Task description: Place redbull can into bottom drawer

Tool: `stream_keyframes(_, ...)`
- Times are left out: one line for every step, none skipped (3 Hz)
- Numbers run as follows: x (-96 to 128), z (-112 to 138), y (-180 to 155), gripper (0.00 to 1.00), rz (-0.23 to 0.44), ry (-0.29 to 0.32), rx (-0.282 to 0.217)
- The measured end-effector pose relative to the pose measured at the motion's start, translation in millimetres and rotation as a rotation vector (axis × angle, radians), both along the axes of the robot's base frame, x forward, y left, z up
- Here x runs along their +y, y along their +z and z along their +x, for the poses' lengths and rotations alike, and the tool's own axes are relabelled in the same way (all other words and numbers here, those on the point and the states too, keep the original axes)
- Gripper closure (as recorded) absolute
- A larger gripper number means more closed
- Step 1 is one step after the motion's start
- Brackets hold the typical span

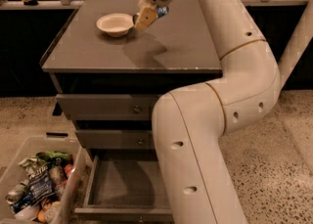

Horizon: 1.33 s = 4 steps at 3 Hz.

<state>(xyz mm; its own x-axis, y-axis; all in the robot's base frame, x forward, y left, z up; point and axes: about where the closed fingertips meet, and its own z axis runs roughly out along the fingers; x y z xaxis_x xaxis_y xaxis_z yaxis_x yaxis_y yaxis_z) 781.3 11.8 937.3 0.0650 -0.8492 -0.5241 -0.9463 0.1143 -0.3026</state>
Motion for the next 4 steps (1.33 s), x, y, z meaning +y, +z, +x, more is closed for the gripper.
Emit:
stream_keyframes(18, -18, 49, 1.00, -0.050, 0.009, -0.063)
stream_keyframes(24, -30, 60, 1.00, -0.018, -0.007, -0.027)
stream_keyframes(6, -29, 31, 1.00, 0.105, -0.101, 0.123)
stream_keyframes(-44, -44, 15, 1.00, 0.175, -0.252, 0.257)
